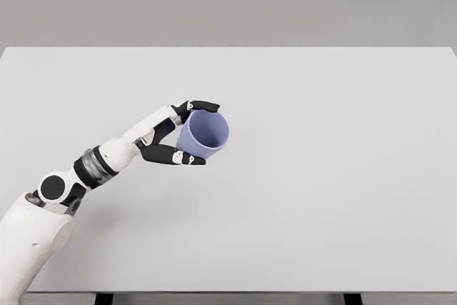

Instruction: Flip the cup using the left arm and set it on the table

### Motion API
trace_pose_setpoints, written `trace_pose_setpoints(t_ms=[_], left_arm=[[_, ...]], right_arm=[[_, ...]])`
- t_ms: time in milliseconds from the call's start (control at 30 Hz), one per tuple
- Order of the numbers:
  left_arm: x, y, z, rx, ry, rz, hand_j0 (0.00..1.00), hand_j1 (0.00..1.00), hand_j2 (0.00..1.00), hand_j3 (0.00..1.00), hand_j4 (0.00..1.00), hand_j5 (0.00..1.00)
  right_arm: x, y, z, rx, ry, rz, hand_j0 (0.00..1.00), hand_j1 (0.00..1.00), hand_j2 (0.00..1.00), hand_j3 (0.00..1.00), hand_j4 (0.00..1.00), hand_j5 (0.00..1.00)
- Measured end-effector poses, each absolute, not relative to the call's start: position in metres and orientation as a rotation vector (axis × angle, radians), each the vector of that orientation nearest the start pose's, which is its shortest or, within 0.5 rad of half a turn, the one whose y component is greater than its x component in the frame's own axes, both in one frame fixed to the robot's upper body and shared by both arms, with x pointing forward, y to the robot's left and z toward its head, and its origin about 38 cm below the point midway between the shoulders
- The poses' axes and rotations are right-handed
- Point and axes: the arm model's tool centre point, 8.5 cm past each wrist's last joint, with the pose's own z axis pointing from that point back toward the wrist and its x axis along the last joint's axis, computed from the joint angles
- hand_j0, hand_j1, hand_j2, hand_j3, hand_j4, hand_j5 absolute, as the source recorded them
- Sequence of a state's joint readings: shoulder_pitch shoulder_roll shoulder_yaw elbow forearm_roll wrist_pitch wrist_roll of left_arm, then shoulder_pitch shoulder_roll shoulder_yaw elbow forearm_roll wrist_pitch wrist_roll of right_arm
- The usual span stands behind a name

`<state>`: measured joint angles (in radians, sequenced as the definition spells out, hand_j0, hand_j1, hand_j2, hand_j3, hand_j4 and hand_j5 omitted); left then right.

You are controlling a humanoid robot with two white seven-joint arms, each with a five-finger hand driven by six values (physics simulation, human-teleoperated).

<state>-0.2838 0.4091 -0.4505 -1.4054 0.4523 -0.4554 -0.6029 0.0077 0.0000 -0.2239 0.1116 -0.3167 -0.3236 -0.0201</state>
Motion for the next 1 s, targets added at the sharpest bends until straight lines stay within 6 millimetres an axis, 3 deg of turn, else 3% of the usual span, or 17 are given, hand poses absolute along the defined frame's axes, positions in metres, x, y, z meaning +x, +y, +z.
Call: trace_pose_setpoints(t_ms=[1000], left_arm=[[0.391, 0.209, 0.086, -0.625, -1.706, -0.874, 0.79, 0.79, 0.79, 0.79, 0.79, 0.79]], right_arm=[[-0.016, -0.281, -0.255, -0.199, -0.213, -0.526, 1.0, 1.0, 1.0, 1.0, 1.0, 1.0]])
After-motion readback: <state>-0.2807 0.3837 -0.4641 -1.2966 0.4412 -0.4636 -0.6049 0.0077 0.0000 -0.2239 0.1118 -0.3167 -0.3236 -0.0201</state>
